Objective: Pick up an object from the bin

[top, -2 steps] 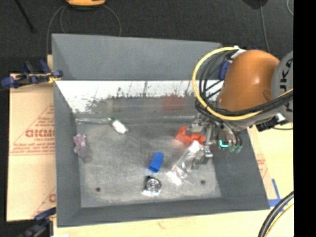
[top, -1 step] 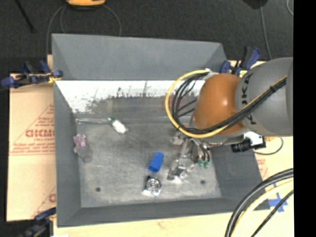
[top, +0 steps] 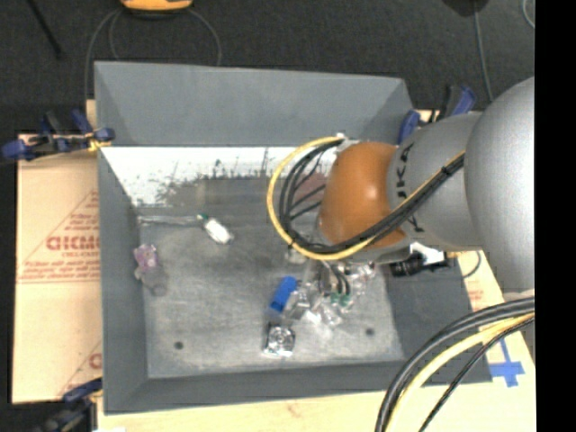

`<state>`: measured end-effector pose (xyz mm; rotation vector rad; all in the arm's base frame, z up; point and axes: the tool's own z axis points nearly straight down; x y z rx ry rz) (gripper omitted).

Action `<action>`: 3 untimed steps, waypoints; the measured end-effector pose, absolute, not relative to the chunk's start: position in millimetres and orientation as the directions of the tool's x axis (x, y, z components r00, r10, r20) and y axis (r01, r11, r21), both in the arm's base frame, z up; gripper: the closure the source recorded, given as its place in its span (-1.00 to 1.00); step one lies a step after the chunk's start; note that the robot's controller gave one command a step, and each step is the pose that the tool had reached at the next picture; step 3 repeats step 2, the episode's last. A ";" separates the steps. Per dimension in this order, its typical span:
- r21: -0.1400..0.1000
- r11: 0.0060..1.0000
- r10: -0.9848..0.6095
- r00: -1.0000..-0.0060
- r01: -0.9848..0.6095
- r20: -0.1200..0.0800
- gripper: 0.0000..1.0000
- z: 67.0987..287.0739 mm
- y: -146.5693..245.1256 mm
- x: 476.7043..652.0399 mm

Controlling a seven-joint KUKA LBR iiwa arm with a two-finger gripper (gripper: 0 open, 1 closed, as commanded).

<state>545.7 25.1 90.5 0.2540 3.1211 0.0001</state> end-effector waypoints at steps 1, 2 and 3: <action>0.001 0.987 0.159 -0.987 0.159 -0.011 1.00 89.2 26.5 545.8; 0.003 0.992 0.122 -0.992 0.122 -0.011 1.00 207.3 24.4 552.5; 0.003 0.992 0.122 -0.992 0.122 -0.011 1.00 207.3 24.4 552.5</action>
Offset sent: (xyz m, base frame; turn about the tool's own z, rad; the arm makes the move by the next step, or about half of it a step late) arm 0.0000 0.0000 0.0000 0.0000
